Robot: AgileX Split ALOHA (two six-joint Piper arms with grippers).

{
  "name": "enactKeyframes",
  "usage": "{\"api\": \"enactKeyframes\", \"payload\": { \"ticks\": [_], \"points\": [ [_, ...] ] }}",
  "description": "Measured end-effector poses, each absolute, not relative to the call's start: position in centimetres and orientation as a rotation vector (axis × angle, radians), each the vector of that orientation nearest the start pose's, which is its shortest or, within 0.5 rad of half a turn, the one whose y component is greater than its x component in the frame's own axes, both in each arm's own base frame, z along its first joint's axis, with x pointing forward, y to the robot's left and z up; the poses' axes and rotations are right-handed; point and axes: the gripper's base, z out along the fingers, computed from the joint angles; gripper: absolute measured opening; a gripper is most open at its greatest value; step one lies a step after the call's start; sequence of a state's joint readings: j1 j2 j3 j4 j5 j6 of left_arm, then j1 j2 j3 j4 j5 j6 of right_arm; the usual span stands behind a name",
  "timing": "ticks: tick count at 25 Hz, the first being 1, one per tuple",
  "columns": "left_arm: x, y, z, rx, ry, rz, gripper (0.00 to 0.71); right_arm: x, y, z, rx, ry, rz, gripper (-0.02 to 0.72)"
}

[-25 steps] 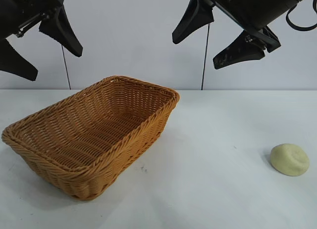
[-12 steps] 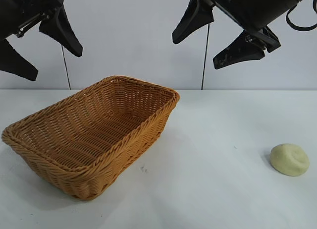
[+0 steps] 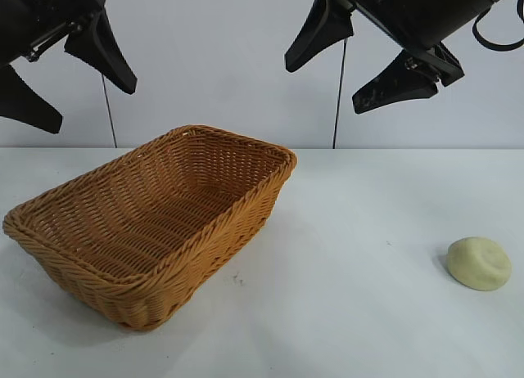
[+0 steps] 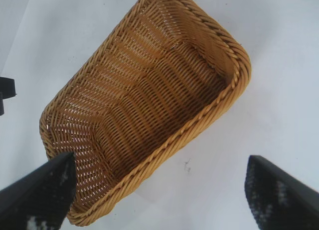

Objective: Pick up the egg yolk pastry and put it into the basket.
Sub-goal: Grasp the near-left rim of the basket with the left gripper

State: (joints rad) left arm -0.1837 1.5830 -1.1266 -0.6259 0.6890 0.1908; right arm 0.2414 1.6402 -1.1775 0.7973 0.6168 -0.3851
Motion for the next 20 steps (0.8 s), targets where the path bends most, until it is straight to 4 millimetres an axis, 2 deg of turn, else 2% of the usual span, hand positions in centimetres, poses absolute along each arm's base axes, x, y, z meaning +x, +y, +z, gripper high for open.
{"api": "enactKeyframes", "payload": {
  "ticks": [3, 6, 9, 12, 15, 20],
  "points": [
    [32.1, -8.7, 26.6, -0.022, 2.573, -0.653, 0.696, 33.7, 12.1, 27.0, -0.108, 2.436, 0.759, 0.632],
    [31.7, -6.9, 27.3, -0.076, 2.584, -0.600, 0.696, 33.7, 12.1, 27.0, -0.106, 2.435, 0.759, 0.632],
    [30.7, -5.7, 28.8, -0.176, 2.578, -0.565, 0.696, 33.7, 12.1, 27.0, -0.105, 2.435, 0.759, 0.632],
    [28.9, -5.4, 30.1, -0.326, 2.603, -0.552, 0.696, 33.7, 12.1, 27.0, -0.104, 2.434, 0.761, 0.632],
    [26.9, -5.5, 30.0, -0.476, 2.651, -0.508, 0.696, 33.7, 12.1, 27.0, -0.104, 2.434, 0.761, 0.632],
    [24.2, -5.9, 28.0, -0.832, 2.675, -0.475, 0.696, 33.7, 12.1, 27.0, -0.104, 2.434, 0.761, 0.632]
  ]
}}
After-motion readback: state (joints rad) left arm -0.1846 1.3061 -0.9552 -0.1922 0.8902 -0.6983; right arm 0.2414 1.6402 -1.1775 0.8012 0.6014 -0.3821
